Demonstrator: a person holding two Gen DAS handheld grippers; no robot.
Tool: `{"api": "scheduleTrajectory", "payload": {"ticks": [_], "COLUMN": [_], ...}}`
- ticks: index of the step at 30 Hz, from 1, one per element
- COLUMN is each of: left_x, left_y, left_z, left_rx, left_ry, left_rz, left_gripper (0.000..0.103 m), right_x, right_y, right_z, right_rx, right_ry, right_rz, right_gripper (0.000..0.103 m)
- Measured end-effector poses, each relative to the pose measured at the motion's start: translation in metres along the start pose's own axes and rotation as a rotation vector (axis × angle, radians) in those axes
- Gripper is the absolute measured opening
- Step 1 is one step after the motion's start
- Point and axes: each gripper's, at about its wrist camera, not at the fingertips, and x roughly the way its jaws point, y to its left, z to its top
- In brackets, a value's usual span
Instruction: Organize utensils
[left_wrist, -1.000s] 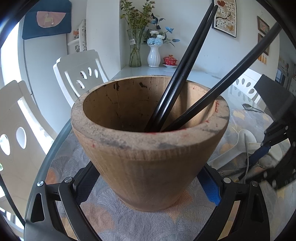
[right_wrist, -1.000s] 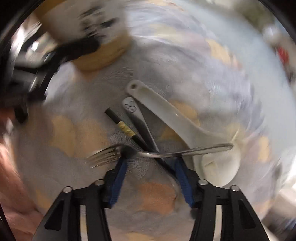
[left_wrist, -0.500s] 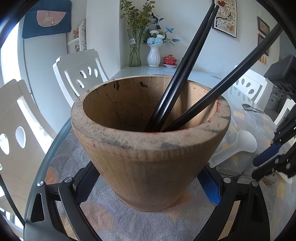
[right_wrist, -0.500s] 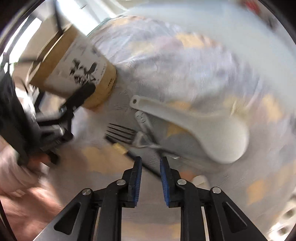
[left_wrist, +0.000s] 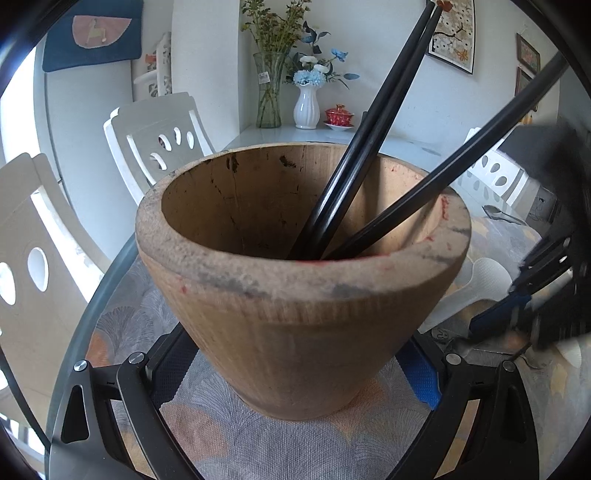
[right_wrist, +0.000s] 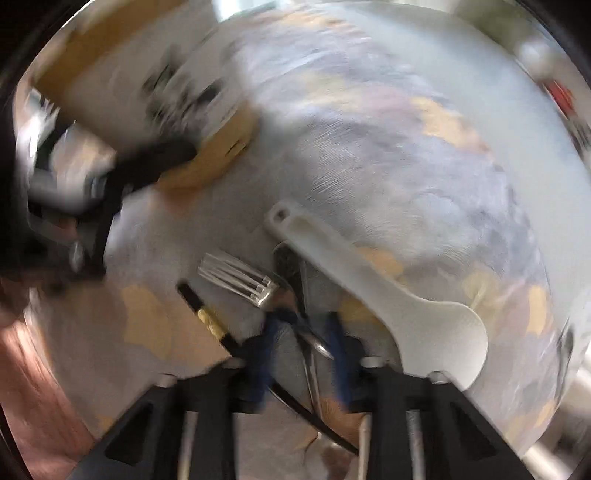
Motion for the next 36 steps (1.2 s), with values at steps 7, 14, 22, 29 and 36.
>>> {"api": "scheduleTrajectory", "payload": {"ticks": [7, 14, 22, 29, 36], "left_x": [-0.001, -0.002, -0.002, -0.002, -0.002], "left_y": [-0.002, -0.002, -0.002, -0.002, -0.003], "left_z": [0.000, -0.001, -0.001, -0.001, -0.001], "left_rx": [0.005, 0.003, 0.001, -0.001, 0.000], "left_ry": [-0.006, -0.006, -0.005, -0.002, -0.001], "left_rz": [0.005, 0.003, 0.000, -0.003, -0.001], "left_gripper": [0.097, 0.097, 0.097, 0.097, 0.097], "right_x": [-0.010, 0.001, 0.020, 0.046, 0.042], "right_y": [-0.042, -0.002, 0.066, 0.068, 0.062], "right_z": [-0.008, -0.019, 0.018, 0.045, 0.052], "right_rx": [0.316, 0.057, -0.122, -0.089, 0.136], "right_ry": [-0.107, -0.023, 0.005, -0.028, -0.113], "right_rz": [0.205, 0.076, -0.066, -0.013, 0.133], "right_gripper": [0.000, 0.019, 0.040, 0.018, 0.005]}}
